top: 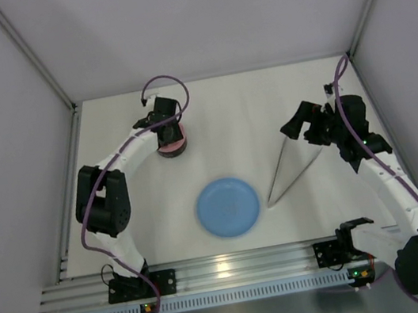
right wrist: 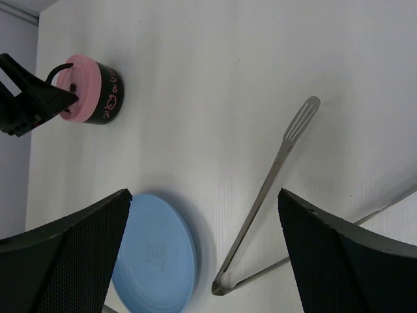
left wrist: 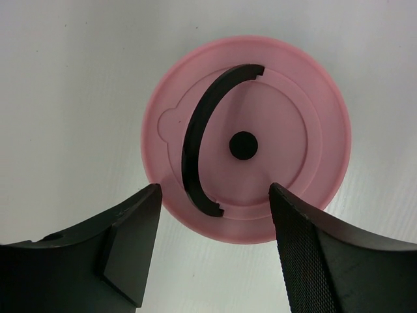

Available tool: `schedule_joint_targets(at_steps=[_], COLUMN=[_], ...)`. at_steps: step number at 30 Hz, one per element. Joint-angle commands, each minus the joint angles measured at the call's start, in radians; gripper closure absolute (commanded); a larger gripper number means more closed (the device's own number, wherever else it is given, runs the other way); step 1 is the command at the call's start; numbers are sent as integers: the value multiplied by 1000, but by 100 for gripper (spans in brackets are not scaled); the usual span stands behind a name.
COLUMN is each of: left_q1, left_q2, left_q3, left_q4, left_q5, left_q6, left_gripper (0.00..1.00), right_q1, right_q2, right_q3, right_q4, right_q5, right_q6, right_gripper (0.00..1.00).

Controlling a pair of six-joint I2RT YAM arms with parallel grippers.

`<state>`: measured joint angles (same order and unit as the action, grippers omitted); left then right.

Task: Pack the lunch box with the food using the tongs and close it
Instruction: Close the box lid on the packing box, then reset both arms

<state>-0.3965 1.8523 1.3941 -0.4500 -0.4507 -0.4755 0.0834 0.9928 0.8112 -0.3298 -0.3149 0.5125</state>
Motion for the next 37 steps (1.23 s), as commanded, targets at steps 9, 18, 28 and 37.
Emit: schedule_joint_targets(at_steps=[9,18,28,37], left_q1=[-10,-25,7,13], left_q2=[-172,-321,-160,-162], left_q3=[9,195,873,887], left_q4=[-112,-174,-476,-449], left_q5=[44,167,279,311], left_q6=[15,56,163,172], left_gripper=[26,23,1,1], right_q1=[18,19,19,19], right_q2=[49,99,317,386], right_q3=[59,190,638,844], right_q4=[71,77,20,-51], right_q5=[4,14,27,36], right_q6=[-14,-11,-20,-94], right_gripper=[6,0,1,0])
